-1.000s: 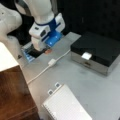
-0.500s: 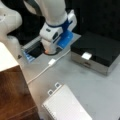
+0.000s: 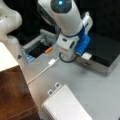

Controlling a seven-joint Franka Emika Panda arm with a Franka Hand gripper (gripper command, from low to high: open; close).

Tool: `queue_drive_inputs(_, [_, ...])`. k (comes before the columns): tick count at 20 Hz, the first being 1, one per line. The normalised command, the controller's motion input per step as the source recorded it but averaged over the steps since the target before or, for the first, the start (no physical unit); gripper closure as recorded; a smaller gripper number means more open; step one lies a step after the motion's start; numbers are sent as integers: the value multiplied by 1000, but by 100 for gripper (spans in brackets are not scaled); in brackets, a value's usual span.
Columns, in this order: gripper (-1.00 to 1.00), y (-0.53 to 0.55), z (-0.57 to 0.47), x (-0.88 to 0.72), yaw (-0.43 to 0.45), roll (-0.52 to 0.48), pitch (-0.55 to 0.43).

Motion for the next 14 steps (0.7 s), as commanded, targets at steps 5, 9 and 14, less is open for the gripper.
queue_drive_inputs(5, [-100,99,-175,389,-3,241,33])
queue_drive_inputs(9, [-100,16,-162,133,-19,212,-24])
queue_drive_inputs(14, [-100,-49,-171,-36,-60,245,-15])
